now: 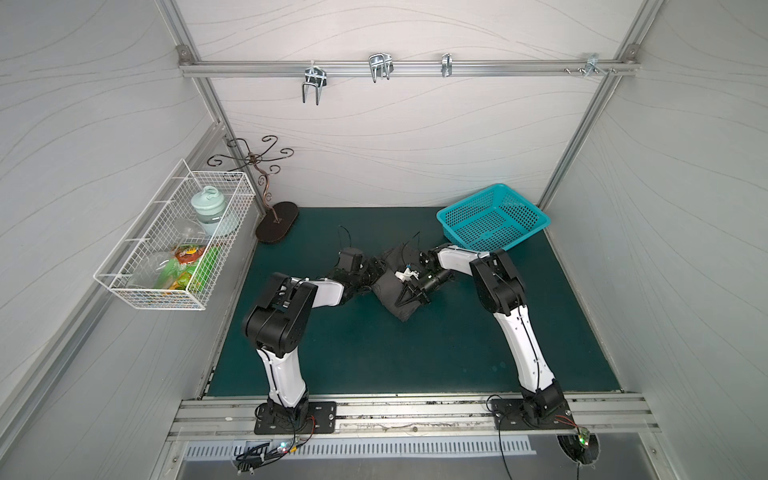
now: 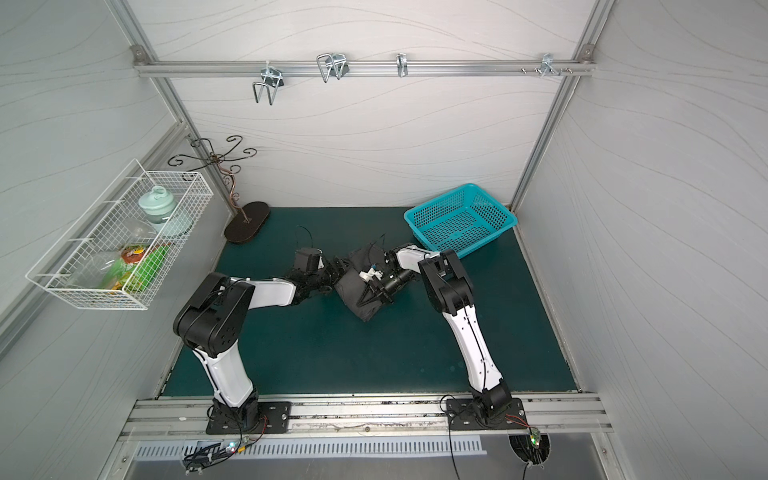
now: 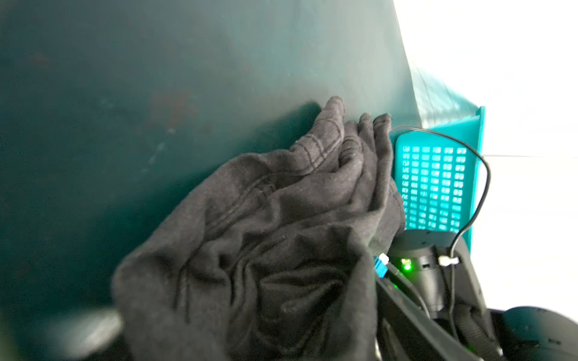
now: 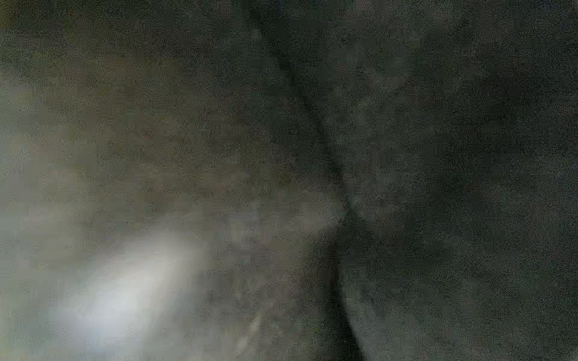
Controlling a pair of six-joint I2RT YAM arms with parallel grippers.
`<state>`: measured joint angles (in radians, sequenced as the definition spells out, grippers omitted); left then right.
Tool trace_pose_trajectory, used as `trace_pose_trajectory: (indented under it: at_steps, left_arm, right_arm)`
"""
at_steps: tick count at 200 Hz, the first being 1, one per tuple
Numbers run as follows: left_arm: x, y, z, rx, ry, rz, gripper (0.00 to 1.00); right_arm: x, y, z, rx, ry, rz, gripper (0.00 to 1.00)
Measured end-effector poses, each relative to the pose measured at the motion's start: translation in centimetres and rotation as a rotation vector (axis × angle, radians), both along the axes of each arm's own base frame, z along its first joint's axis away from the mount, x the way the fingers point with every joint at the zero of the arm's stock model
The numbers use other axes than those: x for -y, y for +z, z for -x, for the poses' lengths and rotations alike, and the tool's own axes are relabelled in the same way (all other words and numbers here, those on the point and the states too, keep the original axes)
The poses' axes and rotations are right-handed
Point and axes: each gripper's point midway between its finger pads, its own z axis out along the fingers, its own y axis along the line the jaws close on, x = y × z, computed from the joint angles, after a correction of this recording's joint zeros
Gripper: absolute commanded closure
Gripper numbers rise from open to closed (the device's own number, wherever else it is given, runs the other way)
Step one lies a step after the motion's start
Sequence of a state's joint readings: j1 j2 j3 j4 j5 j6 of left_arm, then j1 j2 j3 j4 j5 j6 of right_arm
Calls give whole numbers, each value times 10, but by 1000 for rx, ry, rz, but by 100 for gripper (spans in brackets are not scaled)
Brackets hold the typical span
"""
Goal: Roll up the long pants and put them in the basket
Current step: Roll the long pant at the center of the board.
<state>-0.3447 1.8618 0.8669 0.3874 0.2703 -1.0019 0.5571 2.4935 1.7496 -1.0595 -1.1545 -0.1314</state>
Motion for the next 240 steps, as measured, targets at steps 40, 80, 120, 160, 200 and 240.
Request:
trace_pose_trajectory:
  at_steps: [40,80,120,160,200,240]
  left_arm:
    - [4,-6,-4,4,-40,12,42]
    - [6,-13,-5,-15,-59,23,69]
    - [6,-13,-5,-39,-59,9,82]
    - [4,-11,-3,-89,-37,-72,91]
    - [-1,-13,2,-144,0,-148,93]
    - [-4,-13,10,-180,26,-180,94]
  right_arm:
    - [0,0,0,-5,0,3,100]
    - [0,0,-1,-8,-2,5,100]
    - [0,1,-1,-7,-1,5,88]
    - [0,7,-1,-7,-4,6,35]
    - [-2,28,2,57,12,35,1]
    - [1,28,13,311,75,166,1]
